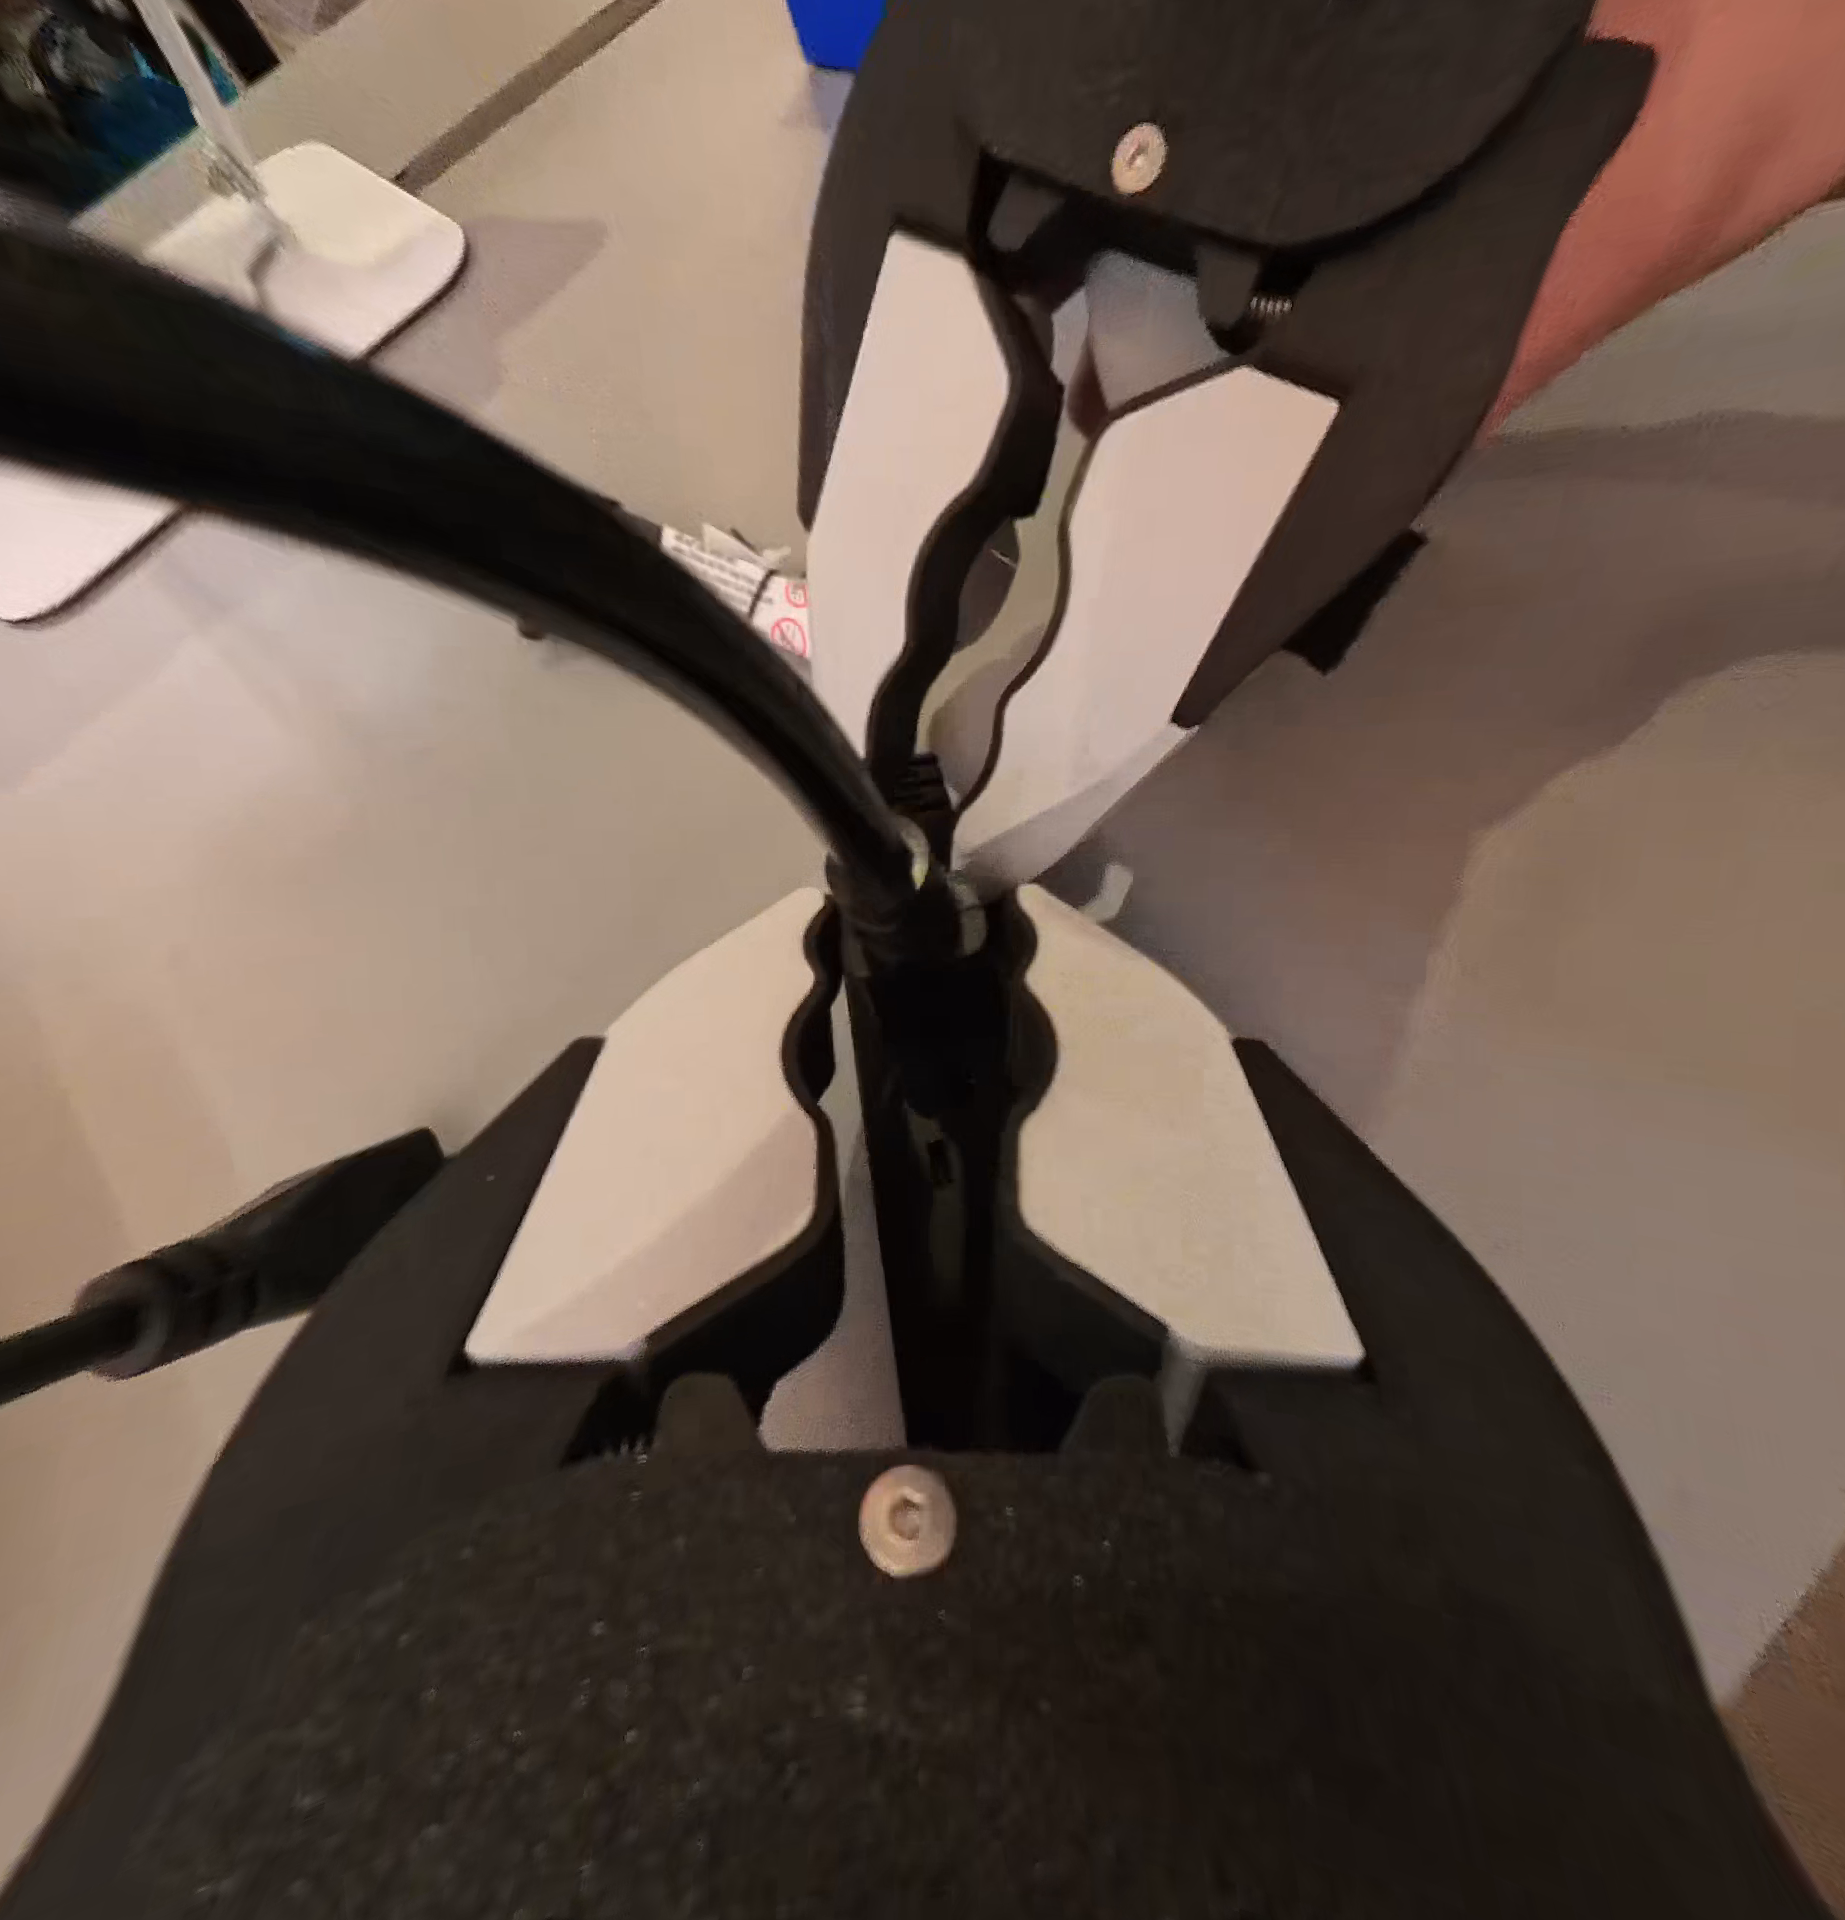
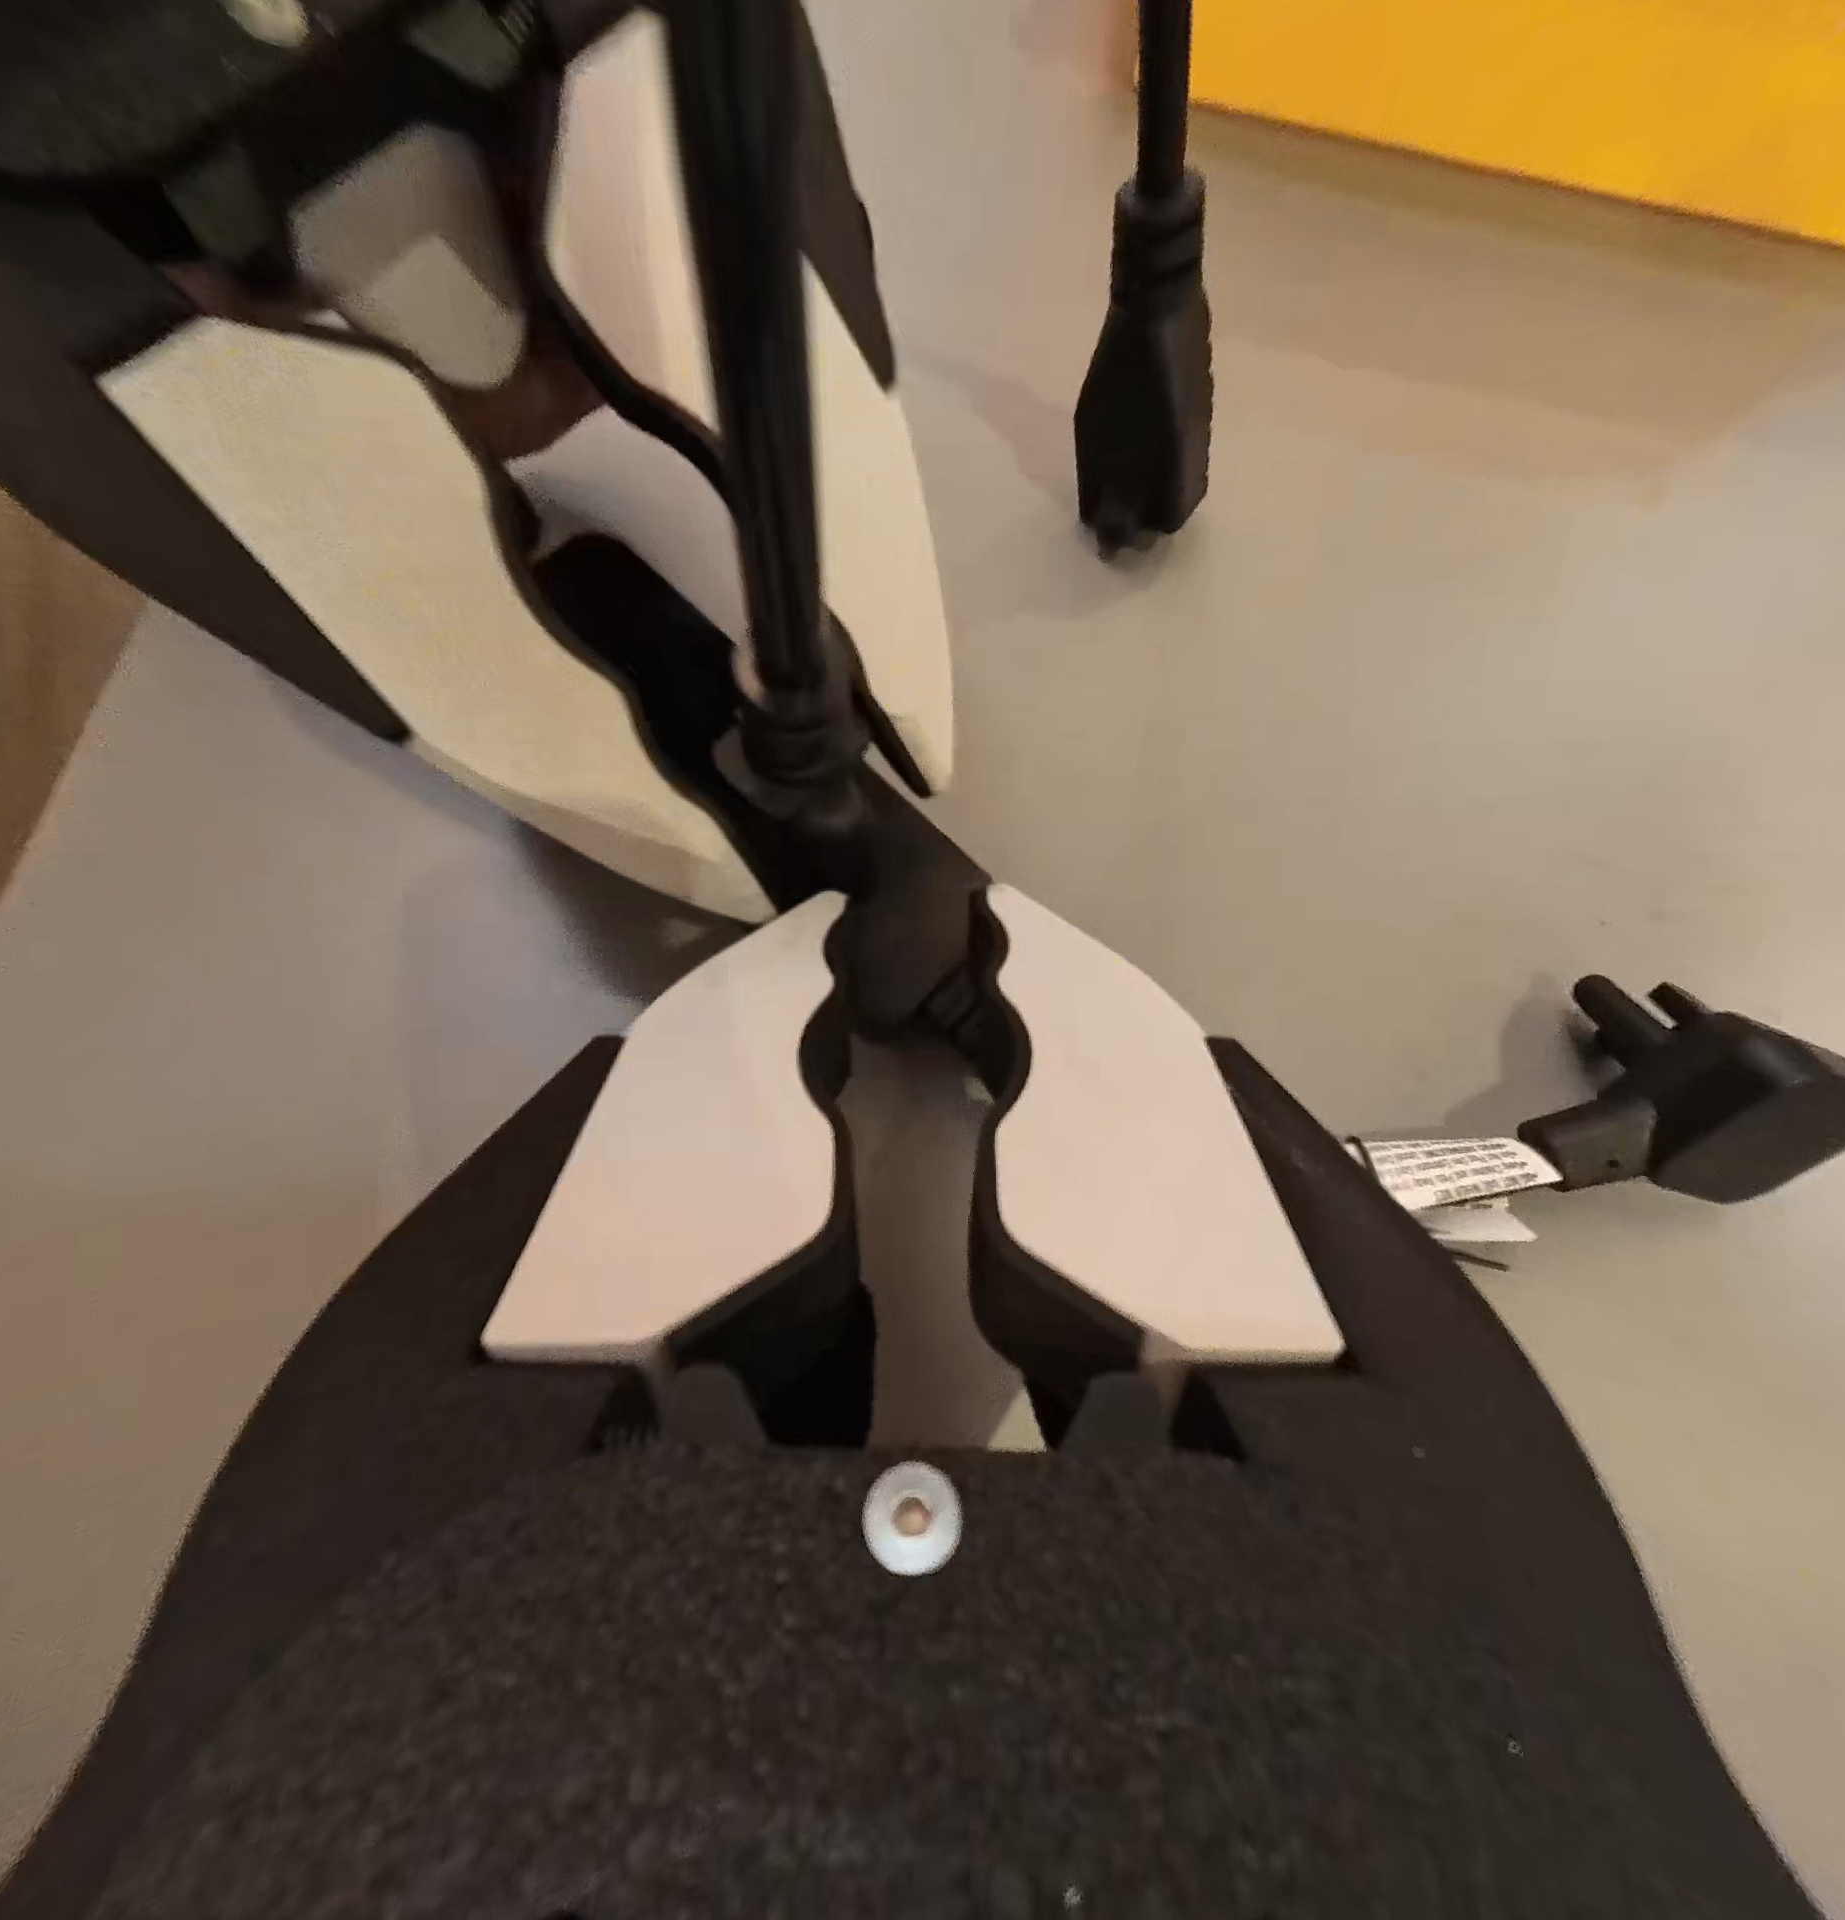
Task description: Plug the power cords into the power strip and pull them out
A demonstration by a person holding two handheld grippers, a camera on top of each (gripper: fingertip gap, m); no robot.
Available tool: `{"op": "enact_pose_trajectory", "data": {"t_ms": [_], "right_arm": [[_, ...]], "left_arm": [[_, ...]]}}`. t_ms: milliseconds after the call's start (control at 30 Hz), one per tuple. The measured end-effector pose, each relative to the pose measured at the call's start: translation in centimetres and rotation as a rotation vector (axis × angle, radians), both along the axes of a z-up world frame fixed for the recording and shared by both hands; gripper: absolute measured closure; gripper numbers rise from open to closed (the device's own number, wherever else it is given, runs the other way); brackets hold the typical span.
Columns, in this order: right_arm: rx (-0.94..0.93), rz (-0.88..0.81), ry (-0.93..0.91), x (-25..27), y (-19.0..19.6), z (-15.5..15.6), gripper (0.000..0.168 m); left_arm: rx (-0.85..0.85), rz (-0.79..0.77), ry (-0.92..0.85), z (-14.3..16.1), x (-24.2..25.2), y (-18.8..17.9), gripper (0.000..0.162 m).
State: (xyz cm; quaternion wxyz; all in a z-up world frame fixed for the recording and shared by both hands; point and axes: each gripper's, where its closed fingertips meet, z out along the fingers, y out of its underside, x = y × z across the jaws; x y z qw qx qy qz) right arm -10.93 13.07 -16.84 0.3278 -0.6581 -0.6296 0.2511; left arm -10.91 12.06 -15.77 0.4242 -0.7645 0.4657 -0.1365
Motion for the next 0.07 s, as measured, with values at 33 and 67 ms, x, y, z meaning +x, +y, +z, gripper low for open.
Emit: {"op": "enact_pose_trajectory", "data": {"t_ms": [33,67], "right_arm": [[-0.027,0.032,0.005,-0.05,-0.31,-0.21,0.154],[-0.037,0.058,0.005,-0.05,-0.58,-0.26,0.16]], "left_arm": [[0.003,-0.006,-0.007,0.03,0.05,0.05,0.134],[-0.015,-0.009,-0.02,0.03,0.13,0.11,0.135]]}}
